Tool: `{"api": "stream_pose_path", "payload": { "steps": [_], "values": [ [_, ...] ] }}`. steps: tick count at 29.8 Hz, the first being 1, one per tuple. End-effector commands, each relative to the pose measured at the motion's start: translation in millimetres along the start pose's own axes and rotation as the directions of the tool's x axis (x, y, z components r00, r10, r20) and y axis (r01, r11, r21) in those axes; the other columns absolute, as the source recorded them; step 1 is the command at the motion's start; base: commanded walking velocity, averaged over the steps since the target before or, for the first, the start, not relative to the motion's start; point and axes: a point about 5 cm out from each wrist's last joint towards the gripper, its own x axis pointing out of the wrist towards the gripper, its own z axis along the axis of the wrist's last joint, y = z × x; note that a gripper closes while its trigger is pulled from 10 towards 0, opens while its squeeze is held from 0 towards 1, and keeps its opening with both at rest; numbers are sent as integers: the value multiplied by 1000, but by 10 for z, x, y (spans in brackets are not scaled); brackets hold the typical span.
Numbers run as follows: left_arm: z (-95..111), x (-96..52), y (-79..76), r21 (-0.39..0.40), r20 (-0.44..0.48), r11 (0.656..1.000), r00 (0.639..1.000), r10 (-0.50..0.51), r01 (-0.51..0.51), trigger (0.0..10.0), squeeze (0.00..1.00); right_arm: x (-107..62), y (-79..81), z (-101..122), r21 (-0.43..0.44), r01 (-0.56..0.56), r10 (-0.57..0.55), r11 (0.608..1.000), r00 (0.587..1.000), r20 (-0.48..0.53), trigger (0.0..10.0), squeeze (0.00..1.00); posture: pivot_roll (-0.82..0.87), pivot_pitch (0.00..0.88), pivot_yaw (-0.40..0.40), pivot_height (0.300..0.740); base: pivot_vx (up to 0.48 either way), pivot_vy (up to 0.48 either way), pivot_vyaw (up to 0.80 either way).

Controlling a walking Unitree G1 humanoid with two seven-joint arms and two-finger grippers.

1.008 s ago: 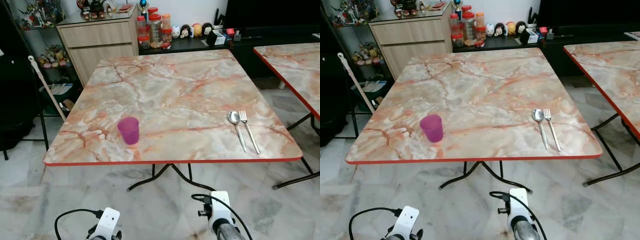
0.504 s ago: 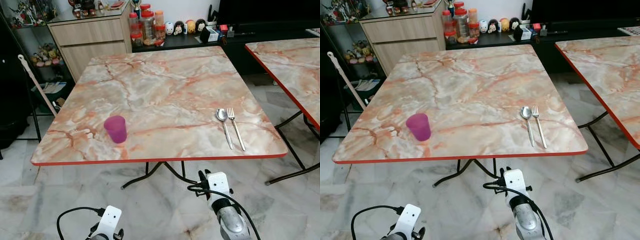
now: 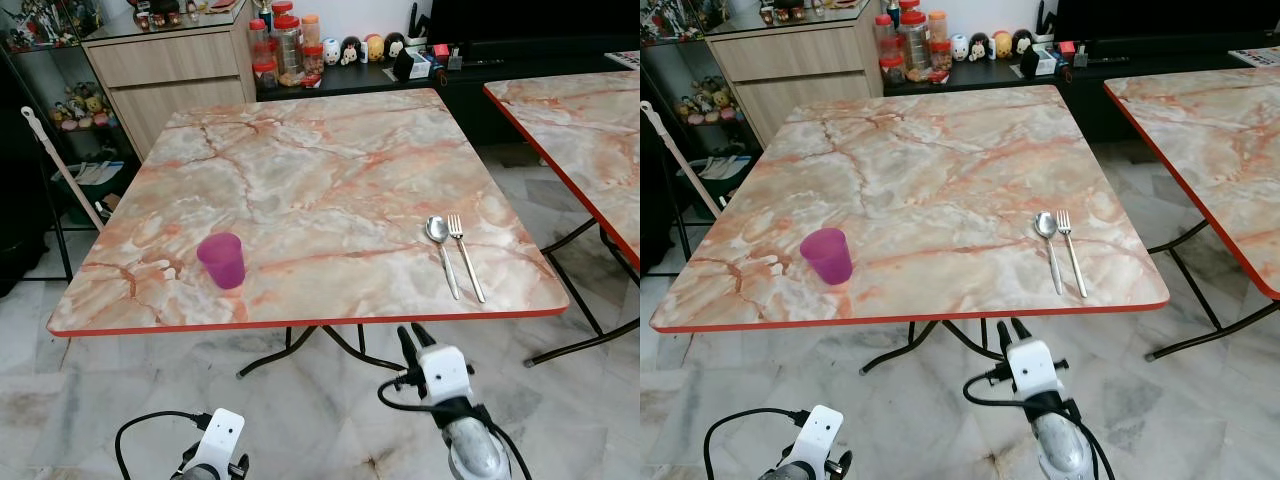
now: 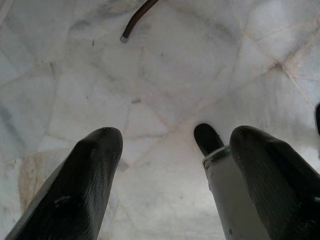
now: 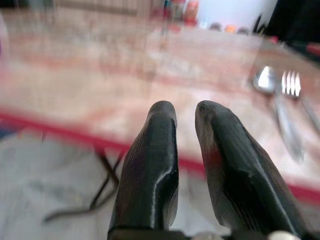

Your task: Setting the table

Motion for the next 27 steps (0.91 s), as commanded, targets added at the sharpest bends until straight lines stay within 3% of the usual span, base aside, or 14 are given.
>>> {"api": "stream_pose_path", "payload": {
  "steps": [1, 8, 11, 27],
  "values": [
    [12, 3, 36, 5, 1, 1000, 1000, 3, -3, 10000, 0, 197, -21, 151, 58, 50, -52, 997, 998, 38, 10000, 0, -11, 0, 92, 740, 0, 0, 0],
    [18, 6, 18, 15, -1, 1000, 1000, -6, 6, 10000, 0, 407, 1, 229, 116, 89, -93, 989, 995, 27, 10000, 0, -14, 0, 99, 740, 0, 0, 0],
    [27, 9, 13, 31, -1, 999, 1000, -11, 11, 10000, 0, 579, 50, 362, 172, 104, -111, 980, 993, 33, 10000, 0, -10, 0, 99, 740, 80, 0, 0],
    [-1, 3, -17, 44, -9, 999, 1000, -19, 20, 10000, 0, 727, 129, 431, 241, 101, -108, 965, 994, 15, 10000, 0, -12, 0, 90, 740, 259, 0, -83]
  ]
}}
